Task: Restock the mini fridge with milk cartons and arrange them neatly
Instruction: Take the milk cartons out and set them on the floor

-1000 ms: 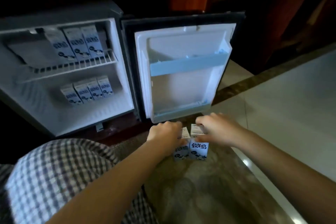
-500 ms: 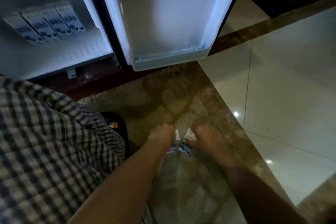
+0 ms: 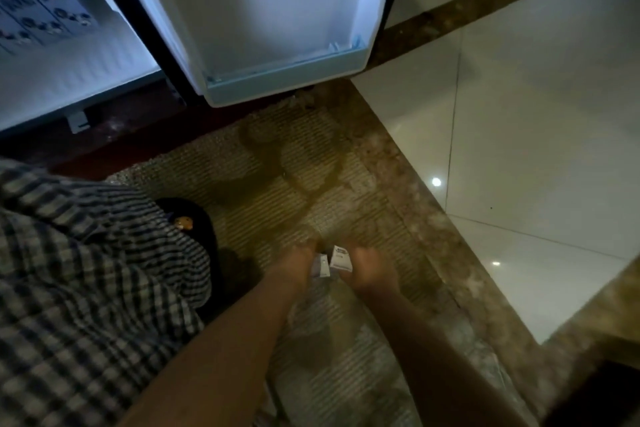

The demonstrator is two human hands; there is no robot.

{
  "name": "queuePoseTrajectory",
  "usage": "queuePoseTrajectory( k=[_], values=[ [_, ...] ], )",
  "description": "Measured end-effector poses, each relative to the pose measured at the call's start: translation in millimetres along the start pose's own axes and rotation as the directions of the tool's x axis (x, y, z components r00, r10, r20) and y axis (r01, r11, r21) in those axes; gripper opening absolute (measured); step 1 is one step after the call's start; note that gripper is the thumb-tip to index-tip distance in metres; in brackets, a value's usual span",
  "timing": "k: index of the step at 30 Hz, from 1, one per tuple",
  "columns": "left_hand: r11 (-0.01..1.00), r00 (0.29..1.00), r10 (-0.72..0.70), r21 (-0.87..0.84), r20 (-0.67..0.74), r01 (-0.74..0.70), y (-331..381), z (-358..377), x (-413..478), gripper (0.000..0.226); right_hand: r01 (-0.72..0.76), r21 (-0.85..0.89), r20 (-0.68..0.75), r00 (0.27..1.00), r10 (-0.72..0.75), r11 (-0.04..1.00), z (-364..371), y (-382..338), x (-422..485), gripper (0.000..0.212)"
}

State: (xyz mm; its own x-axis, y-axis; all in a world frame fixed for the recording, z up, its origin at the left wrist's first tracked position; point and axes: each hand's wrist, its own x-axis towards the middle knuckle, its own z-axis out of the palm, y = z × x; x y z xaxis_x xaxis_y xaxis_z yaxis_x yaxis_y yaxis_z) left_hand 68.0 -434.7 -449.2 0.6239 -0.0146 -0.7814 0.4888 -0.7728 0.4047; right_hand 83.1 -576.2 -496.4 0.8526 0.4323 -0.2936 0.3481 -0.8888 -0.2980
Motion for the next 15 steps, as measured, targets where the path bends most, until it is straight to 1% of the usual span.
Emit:
queuePoseTrajectory(
  k=[1, 2, 3, 4, 5, 6, 7, 8, 9, 12, 15],
  values=[
    [1.0, 1.0, 0.019, 0.019, -0.004, -0.018, -2, 2, 2, 0.04, 0.017, 0.039, 0.009, 1.0, -0.017, 0.999, -5, -4, -5, 0.048],
    [0.999, 1.0, 0.0, 0.039, -0.008, 0.0, -8, 4, 7, 0.039, 0.049, 0.066, 0.005, 0.999, -0.05, 0.997, -1, -3, -8, 0.054],
    [0.998, 1.0, -0.01, 0.066, -0.023, 0.011, -12, 6, 10, 0.038, 0.04, 0.097, 0.034, 0.999, -0.043, 0.994, 1, -1, -11, 0.054],
    [0.995, 1.0, -0.008, 0.098, -0.03, 0.011, -13, 6, 11, 0.039, 0.014, 0.065, -0.021, 1.0, -0.012, 0.998, 2, 0, -12, 0.052],
    [0.995, 1.0, -0.021, 0.097, -0.015, 0.023, -13, 5, 10, 0.04, 0.004, 0.02, 0.017, 1.0, -0.004, 1.0, 2, 0, -17, 0.05],
    [0.994, 1.0, -0.027, 0.103, 0.007, 0.026, -12, 4, 9, 0.042, -0.017, 0.039, 0.068, 0.998, 0.014, 0.999, -1, -1, -14, 0.05],
    [0.993, 1.0, -0.022, 0.118, 0.014, 0.02, -11, 3, 6, 0.044, -0.076, 0.02, 0.131, 0.989, 0.072, 0.997, -4, -3, -9, 0.049],
    [0.991, 1.0, -0.013, 0.137, 0.015, 0.011, -9, 0, 3, 0.044, -0.113, 0.005, 0.204, 0.973, 0.109, 0.994, -4, -3, -5, 0.045],
    [0.987, 1.0, -0.006, 0.16, 0.014, 0.004, -9, -3, 1, 0.043, -0.118, -0.032, 0.242, 0.963, 0.122, 0.992, -8, -4, -1, 0.04],
    [0.97, 0.999, 0.026, 0.24, 0.022, -0.031, -7, -18, -7, 0.038, -0.136, -0.099, 0.237, 0.959, 0.156, 0.986, -27, -14, 7, 0.03],
    [0.945, 0.995, 0.09, 0.311, 0.052, -0.102, 1, -41, -14, 0.038, -0.086, -0.128, 0.202, 0.973, 0.111, 0.988, -51, -20, 18, 0.025]
  ],
)
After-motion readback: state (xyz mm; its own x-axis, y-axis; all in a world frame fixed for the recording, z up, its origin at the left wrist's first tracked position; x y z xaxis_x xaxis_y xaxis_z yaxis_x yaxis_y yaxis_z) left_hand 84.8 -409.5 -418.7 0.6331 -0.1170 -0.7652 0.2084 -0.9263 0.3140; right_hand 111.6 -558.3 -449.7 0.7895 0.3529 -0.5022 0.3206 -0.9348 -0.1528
